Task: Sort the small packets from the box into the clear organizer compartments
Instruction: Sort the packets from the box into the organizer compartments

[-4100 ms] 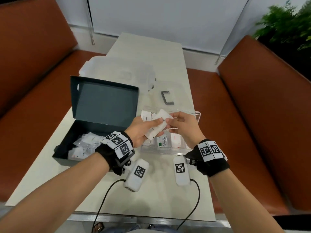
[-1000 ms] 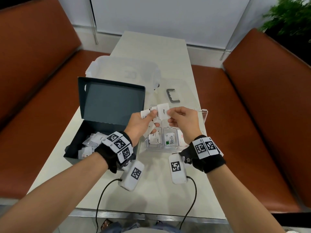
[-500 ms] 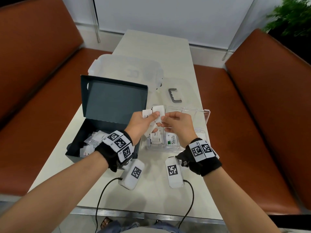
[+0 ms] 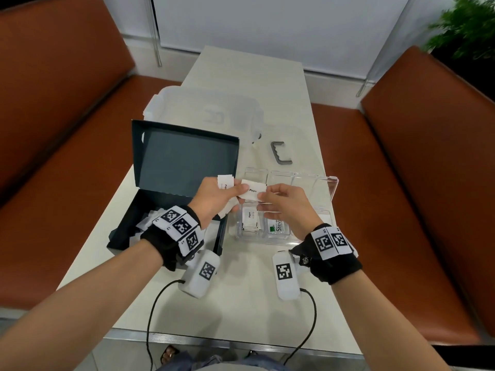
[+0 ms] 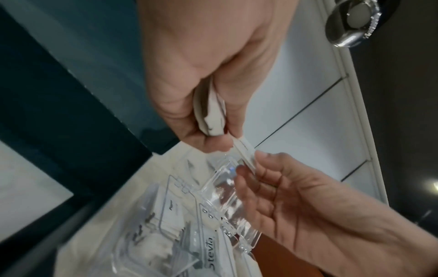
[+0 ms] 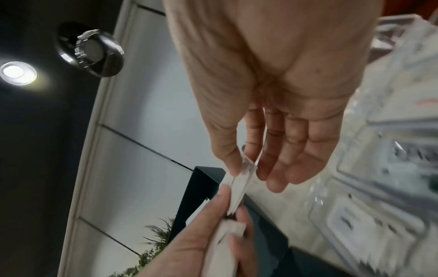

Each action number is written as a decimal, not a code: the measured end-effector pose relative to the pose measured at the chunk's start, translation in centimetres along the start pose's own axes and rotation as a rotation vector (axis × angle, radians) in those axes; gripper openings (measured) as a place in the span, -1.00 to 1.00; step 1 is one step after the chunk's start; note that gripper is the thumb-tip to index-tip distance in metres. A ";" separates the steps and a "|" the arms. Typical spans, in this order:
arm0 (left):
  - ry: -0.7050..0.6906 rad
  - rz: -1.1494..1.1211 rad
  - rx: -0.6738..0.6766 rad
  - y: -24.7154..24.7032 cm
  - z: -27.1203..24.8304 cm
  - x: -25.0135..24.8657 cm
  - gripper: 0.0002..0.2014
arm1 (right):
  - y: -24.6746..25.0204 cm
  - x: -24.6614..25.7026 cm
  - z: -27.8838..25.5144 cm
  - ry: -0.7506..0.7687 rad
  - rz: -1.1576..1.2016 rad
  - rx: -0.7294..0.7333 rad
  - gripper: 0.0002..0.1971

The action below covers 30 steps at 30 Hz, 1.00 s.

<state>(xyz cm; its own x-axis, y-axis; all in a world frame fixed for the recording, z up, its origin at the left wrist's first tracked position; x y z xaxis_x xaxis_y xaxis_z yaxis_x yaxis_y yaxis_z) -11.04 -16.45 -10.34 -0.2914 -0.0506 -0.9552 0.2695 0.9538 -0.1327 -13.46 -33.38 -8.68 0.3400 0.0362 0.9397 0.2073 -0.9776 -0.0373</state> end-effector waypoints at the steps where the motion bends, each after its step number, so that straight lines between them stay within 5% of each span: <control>1: -0.005 -0.032 -0.016 0.0 0.0 0.2 -0.87 | -0.3 -0.4 -0.1 0.002 0.076 0.021 -0.85; 7: 0.001 -0.049 0.009 0.0 -0.4 1.1 -0.92 | 0.3 -0.8 1.1 0.073 0.327 -0.139 -0.84; 16: 0.025 -0.108 -0.031 1.8 -2.0 1.8 -0.89 | 1.3 -1.1 4.3 -0.226 -0.726 -0.002 -0.73; 25: 0.030 -0.162 -0.067 2.3 -2.9 2.0 -0.79 | -1.6 -2.0 5.6 -0.108 -1.063 -0.067 -0.85; 30: 0.140 -0.299 -0.074 2.3 -3.2 1.8 -0.53 | -2.0 -2.8 5.3 -0.060 -1.146 -0.078 -0.90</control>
<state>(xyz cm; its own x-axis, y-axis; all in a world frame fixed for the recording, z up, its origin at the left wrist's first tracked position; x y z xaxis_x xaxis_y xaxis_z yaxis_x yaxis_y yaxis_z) -13.86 -13.42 -11.56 -0.4720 -0.2948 -0.8308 0.0876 0.9221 -0.3770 -9.96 -30.38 -13.09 0.0320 0.9201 0.3903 0.3668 -0.3741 0.8518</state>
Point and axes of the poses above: each hand's wrist, its own z-axis towards the middle knuckle, its own y-axis out of the back of the hand, x = y × z, the point moved 3 cm from there along z, towards the middle knuckle, and after that the axes turned 13 degrees about x, right-handed, at the moved point
